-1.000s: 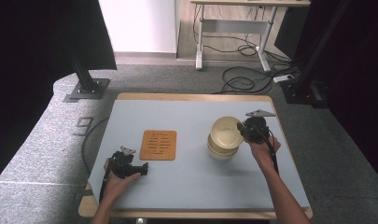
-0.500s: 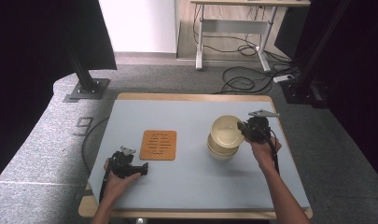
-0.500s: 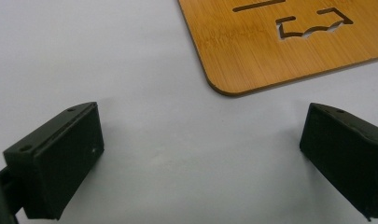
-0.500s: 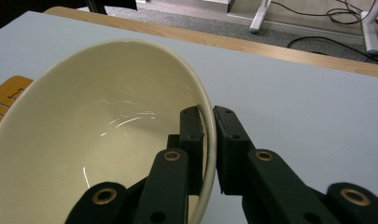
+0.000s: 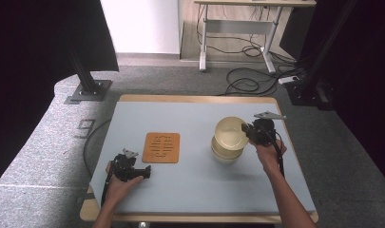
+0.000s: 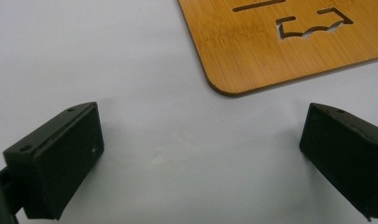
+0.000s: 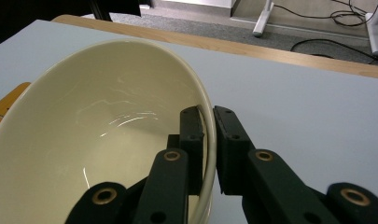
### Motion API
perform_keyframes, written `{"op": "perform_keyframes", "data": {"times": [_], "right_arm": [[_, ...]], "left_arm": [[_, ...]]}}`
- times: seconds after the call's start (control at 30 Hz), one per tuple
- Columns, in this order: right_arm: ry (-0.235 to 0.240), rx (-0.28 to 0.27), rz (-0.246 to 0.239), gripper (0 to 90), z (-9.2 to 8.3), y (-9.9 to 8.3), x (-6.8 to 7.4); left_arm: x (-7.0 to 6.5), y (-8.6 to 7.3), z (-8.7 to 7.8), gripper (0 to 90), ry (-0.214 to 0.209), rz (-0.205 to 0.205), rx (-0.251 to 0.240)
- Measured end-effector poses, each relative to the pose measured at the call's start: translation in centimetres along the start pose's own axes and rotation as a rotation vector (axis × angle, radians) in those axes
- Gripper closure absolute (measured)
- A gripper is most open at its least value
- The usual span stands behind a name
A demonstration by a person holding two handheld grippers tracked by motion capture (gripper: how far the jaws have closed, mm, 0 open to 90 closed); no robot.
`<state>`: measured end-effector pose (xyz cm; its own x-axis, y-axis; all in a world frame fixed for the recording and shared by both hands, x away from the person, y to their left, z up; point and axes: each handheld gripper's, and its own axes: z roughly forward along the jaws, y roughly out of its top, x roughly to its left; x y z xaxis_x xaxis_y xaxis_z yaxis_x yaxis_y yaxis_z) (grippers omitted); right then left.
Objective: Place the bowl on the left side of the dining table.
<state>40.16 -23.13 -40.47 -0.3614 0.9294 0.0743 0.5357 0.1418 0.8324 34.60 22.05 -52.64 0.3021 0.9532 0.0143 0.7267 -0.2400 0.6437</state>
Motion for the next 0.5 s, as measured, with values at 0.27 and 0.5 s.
{"op": "perform_keyframes", "data": {"times": [0.27,0.5], "right_arm": [[0.009,-0.012,0.002,82.7,-0.13,0.2,0.16],[0.018,-0.021,0.0,82.7,-0.21,0.32,0.34]], "left_arm": [[0.0,0.0,0.0,0.0,0.0,0.0,0.0],[0.0,0.0,-0.01,0.0,0.0,0.0,0.0]]}}
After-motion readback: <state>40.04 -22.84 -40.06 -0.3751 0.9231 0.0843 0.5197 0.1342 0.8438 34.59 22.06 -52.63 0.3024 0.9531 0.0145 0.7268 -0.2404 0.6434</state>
